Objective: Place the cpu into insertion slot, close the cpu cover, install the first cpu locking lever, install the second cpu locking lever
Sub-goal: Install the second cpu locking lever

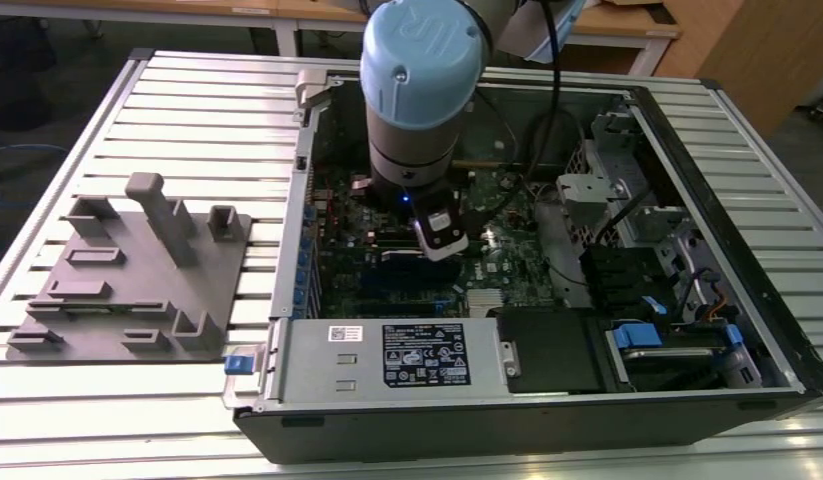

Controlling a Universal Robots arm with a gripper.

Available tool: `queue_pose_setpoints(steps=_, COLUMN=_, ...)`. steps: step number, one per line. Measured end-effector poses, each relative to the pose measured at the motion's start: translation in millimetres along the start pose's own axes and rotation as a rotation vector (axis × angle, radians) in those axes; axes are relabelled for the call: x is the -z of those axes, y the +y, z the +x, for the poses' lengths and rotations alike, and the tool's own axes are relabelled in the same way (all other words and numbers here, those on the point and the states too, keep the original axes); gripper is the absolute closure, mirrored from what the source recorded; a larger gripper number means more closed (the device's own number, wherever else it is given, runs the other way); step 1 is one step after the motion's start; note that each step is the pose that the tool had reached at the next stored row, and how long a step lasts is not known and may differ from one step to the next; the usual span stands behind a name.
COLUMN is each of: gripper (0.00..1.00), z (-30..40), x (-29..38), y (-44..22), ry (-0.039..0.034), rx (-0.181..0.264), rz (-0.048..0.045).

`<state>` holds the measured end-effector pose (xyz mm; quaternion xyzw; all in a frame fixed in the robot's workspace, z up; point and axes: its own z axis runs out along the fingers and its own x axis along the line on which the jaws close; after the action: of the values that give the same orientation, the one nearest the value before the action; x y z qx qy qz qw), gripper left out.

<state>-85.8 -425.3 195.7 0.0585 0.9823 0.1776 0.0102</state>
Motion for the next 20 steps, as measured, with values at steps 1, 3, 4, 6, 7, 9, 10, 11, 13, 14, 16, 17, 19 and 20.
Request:
queue_pose_setpoints(steps=1, gripper=0.89, z=0.0, x=2.8, y=1.1, ry=0.0, rx=0.0, rz=0.0001)
queue_pose_setpoints(steps=3, gripper=0.89, z=0.0, x=8.1, y=3.0, ry=0.0, rx=0.0, rz=0.0011)
queue_pose_setpoints(steps=4, gripper=0.89, z=0.0, x=10.0, y=3.8, ry=-0.0002, rx=0.0, rz=0.0023)
queue_pose_setpoints(steps=6, gripper=0.89, z=0.0, x=11.9, y=4.8, ry=-0.0014, rx=0.0, rz=0.0118)
queue_pose_setpoints(steps=7, gripper=0.89, z=0.1, x=12.2, y=5.4, ry=-0.0026, rx=0.001, rz=0.0223)
queue_pose_setpoints(steps=9, gripper=0.89, z=0.3, x=11.6, y=7.4, ry=-0.0058, rx=0.002, rz=0.0511)
queue_pose_setpoints(steps=10, gripper=0.89, z=0.5, x=11.2, y=8.6, ry=-0.0074, rx=0.002, rz=0.0653)
queue_pose_setpoints(steps=11, gripper=0.89, z=0.7, x=10.6, y=10.4, ry=-0.0085, rx=0.003, rz=0.0749)
queue_pose_setpoints(steps=13, gripper=0.89, z=1.1, x=9.2, y=13.8, ry=-0.0105, rx=0.003, rz=0.0899)
queue_pose_setpoints(steps=14, gripper=0.89, z=1.1, x=8.6, y=15.4, ry=-0.0115, rx=0.003, rz=0.0986)
queue_pose_setpoints(steps=16, gripper=0.89, z=0.8, x=7.5, y=18.6, ry=-0.0135, rx=0.003, rz=0.1162)
queue_pose_setpoints(steps=17, gripper=0.89, z=0.7, x=6.7, y=20.6, ry=-0.0144, rx=0.003, rz=0.1235)
queue_pose_setpoints(steps=19, gripper=0.89, z=0.7, x=4.8, y=25.6, ry=-0.0156, rx=0.004, rz=0.1336)
queue_pose_setpoints(steps=20, gripper=0.89, z=0.7, x=3.7, y=28.4, ry=-0.0159, rx=0.004, rz=0.1364)
